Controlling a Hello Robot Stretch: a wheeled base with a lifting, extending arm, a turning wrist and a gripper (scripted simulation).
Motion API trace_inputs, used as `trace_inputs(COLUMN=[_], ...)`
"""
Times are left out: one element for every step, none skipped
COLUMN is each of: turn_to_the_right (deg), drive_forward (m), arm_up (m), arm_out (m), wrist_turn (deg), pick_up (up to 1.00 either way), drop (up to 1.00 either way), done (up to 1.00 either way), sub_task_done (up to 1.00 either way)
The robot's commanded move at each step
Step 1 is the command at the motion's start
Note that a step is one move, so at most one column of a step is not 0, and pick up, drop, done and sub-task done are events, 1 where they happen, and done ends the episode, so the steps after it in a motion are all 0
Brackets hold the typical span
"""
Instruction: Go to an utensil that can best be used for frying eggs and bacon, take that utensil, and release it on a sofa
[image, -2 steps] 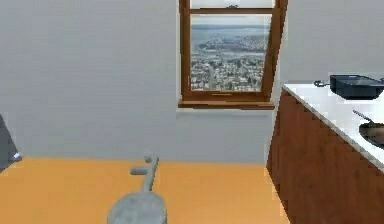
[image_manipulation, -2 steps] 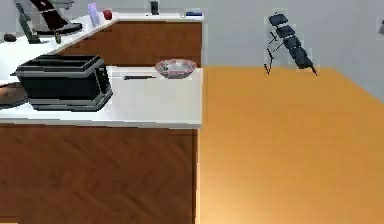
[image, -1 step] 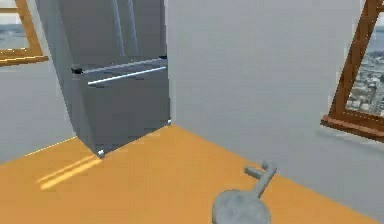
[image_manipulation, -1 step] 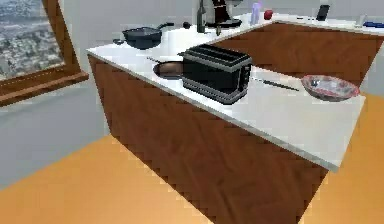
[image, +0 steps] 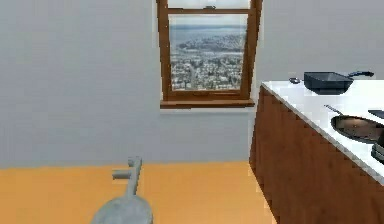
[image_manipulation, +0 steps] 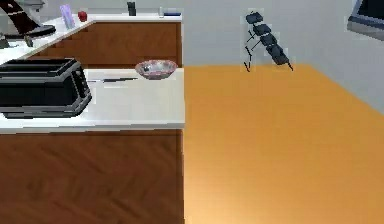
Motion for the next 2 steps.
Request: trace_inputs(turn_to_the_right=[21.0, 3.0], drive_forward=[0.0, 0.0], arm_up=[0.0, 0.0], arm_out=[0.0, 0.0], wrist_turn=[0.0, 0.0], pick_up=[0.0, 0.0], drop=[0.0, 0.0], done=[0.0, 0.0], sub_task_done=[0.0, 0.0])
